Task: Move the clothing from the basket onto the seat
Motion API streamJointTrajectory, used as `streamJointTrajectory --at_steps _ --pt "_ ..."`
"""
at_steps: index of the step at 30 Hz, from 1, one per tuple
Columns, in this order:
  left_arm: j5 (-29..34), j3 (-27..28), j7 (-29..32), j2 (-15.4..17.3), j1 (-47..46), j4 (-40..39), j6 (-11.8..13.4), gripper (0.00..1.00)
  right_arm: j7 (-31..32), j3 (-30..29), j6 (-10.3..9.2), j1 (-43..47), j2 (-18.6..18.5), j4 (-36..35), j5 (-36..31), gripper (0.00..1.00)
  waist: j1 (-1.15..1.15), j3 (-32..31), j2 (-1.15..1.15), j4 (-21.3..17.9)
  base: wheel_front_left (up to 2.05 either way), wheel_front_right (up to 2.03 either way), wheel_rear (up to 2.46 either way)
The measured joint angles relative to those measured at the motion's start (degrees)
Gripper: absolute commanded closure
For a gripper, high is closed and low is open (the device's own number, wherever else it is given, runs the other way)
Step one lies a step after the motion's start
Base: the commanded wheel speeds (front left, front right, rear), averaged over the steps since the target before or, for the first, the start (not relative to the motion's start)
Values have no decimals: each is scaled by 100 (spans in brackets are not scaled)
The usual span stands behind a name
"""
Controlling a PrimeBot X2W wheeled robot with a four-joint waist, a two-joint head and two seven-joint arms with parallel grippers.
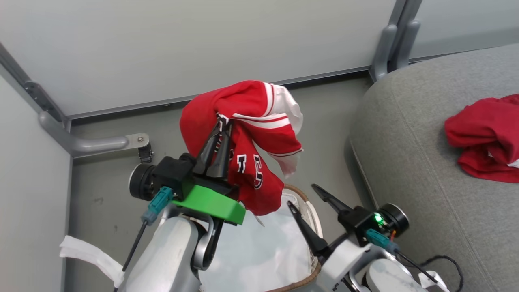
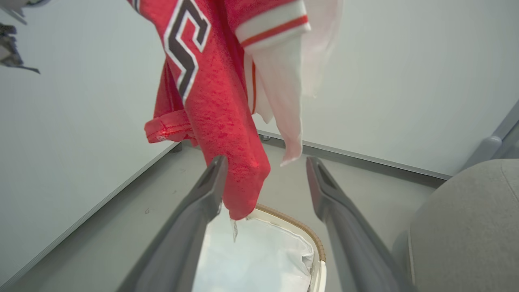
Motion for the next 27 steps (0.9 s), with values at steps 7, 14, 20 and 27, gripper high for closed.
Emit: streamJointTrajectory --at_steps 7,14,20,27 --pt "-172 -458 0 -1 -157 -43 78 100 0 544 0 -715 16 314 -114 0 0 59 0 286 0 0 0" --pt "-404 -877 0 2 -259 -78 147 100 0 704 1 -1261 35 981 -245 0 0 111 0 633 0 0 0" --pt "-503 -1089 0 1 -345 -165 204 100 0 887 0 -1410 47 1179 130 100 0 149 0 904 0 0 0" --pt "-535 -1107 0 1 -346 -176 250 100 0 1036 0 -1461 52 1192 427 100 0 204 0 975 0 0 0"
